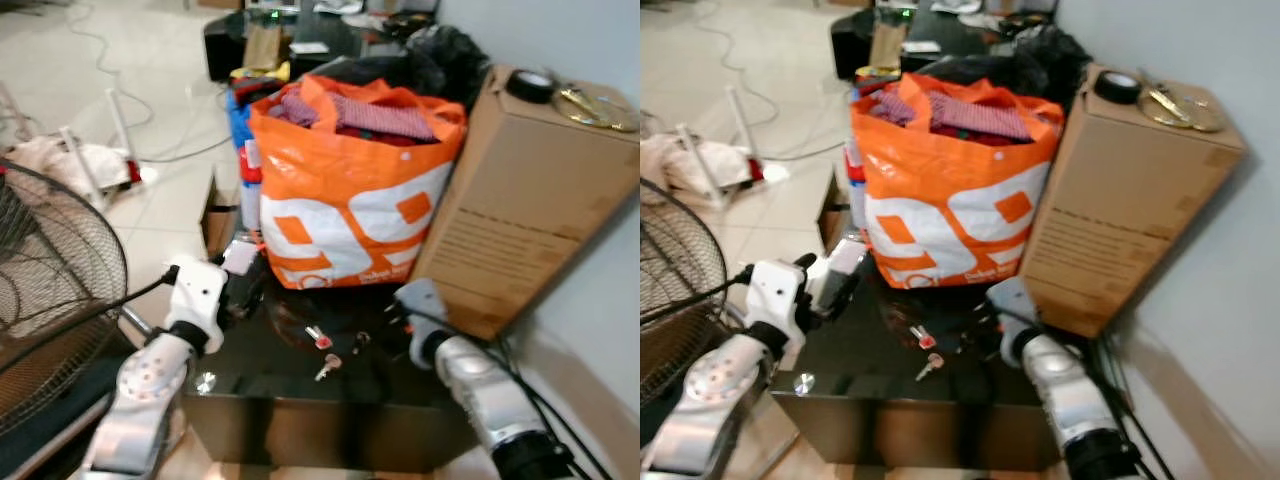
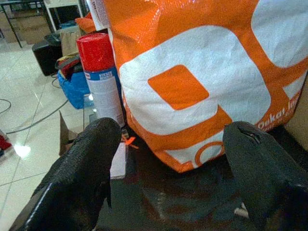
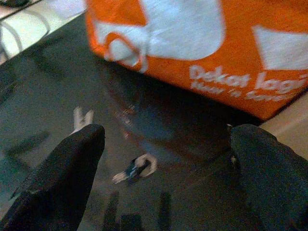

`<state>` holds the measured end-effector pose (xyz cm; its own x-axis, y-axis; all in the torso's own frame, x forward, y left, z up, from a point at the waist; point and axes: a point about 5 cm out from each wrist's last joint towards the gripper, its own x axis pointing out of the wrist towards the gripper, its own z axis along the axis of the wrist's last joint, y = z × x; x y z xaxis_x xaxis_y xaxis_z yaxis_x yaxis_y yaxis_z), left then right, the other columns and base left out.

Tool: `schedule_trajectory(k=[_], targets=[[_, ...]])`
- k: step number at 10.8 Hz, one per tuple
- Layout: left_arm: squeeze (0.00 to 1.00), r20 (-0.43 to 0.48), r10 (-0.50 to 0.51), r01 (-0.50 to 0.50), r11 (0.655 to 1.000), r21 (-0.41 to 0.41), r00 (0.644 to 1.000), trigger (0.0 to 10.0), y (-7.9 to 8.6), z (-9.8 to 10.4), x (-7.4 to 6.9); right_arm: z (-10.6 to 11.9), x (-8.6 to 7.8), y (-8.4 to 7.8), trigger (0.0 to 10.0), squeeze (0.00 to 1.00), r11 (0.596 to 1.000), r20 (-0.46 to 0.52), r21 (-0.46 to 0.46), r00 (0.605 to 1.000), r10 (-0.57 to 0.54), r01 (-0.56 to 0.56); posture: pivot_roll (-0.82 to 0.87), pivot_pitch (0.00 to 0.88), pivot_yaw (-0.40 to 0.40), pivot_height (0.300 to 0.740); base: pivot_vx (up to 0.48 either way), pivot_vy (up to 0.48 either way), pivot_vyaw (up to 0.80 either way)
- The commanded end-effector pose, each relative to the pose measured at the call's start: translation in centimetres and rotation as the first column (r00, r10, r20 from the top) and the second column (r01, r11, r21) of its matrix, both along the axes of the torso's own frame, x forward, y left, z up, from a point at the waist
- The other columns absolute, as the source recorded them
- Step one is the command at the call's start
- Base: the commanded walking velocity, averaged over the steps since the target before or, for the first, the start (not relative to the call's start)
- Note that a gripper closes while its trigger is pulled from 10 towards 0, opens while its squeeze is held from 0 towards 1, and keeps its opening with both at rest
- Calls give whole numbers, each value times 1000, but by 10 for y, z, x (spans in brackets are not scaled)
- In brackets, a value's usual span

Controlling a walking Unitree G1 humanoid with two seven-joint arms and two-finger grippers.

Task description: Hang keys on a hook

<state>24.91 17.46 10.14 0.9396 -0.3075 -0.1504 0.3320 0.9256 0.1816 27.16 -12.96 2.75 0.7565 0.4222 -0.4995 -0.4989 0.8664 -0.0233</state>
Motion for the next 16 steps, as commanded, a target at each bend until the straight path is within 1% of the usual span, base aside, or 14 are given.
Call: schedule_trajectory(k=[1, 2, 3, 4, 5, 6, 7, 9, 10, 11, 12, 14, 15, 16], targets=[[0, -31, -35, 35, 999, 4, 999, 10000, 1, -2, -1, -4, -1, 4, 10000, 0, 999, -29, -17, 999, 45, -46, -38, 0, -68, 740, 0, 0, 0], [0, -72, -98, 100, 995, 21, 993, 10000, 2, -5, -7, -10, -4, 16, 10000, 0, 996, -60, 15, 994, 91, -90, -38, 30, -72, 740, 0, 0, 0], [0, -106, -131, 135, 990, 31, 986, 10000, 4, -8, -14, -15, -8, 29, 10000, 0, 987, -97, 78, 984, 150, -143, -34, 49, -75, 740, 0, 0, 0], [0, -139, -158, 164, 986, 34, 978, 10000, 7, -9, -24, -20, -13, 42, 10000, 0, 973, -125, 100, 968, 218, -207, -25, 80, -78, 740, 0, 0, 0], [0, -157, -178, 186, 982, 40, 971, 10000, 9, -10, -32, -21, -16, 50, 10000, 0, 961, -130, 117, 956, 264, -249, -13, 108, -80, 740, 0, 0, 0], [0, -175, -187, 197, 980, 40, 967, 10000, 12, -9, -40, -21, -19, 62, 10000, 0, 941, -128, 151, 938, 321, -302, -5, 122, -80, 740, 0, 0, 0], [0, -190, -193, 203, 979, 36, 963, 10000, 15, -7, -46, -24, -21, 70, 10000, 0, 931, -138, 180, 929, 343, -317, 12, 137, -79, 740, 0, 0, 0], [0, -226, -214, 230, 972, 48, 950, 10000, 18, -4, -56, -29, -23, 83, 10000, 0, 928, -156, 203, 926, 345, -311, 41, 160, -68, 740, 0, 0, 0], [0, -236, -219, 237, 970, 51, 947, 10000, 20, -2, -60, -34, -26, 85, 10000, 0, 934, -174, 176, 925, 339, -310, 56, 169, -62, 740, 0, 0, 0], [0, -242, -221, 240, 969, 55, 945, 10000, 21, -1, -62, -39, -26, 84, 10000, 0, 947, -194, 143, 931, 310, -286, 60, 171, -59, 740, 0, 0, 0], [0, -257, -225, 248, 967, 60, 940, 10000, 22, 2, -66, -50, -27, 79, 10000, 0, 969, -239, 78, 940, 245, -233, 70, 171, -52, 740, 0, 0, 0], [0, -262, -236, 259, 964, 58, 936, 10000, 20, 2, -66, -53, -27, 69, 10000, 0, 970, -245, 35, 939, 243, -242, 63, 163, -51, 740, 0, 0, 0], [0, -262, -241, 264, 963, 57, 935, 10000, 18, 2, -65, -52, -23, 60, 10000, 0, 968, -242, 8, 939, 244, -249, 50, 152, -50, 740, 0, 0, 0], [0, -259, -263, 282, 959, 38, 929, 10000, 12, 0, -61, -49, -16, 37, 10000, 0, 960, -242, -23, 933, 267, -280, 26, 137, -49, 740, 0, 0, 0]])
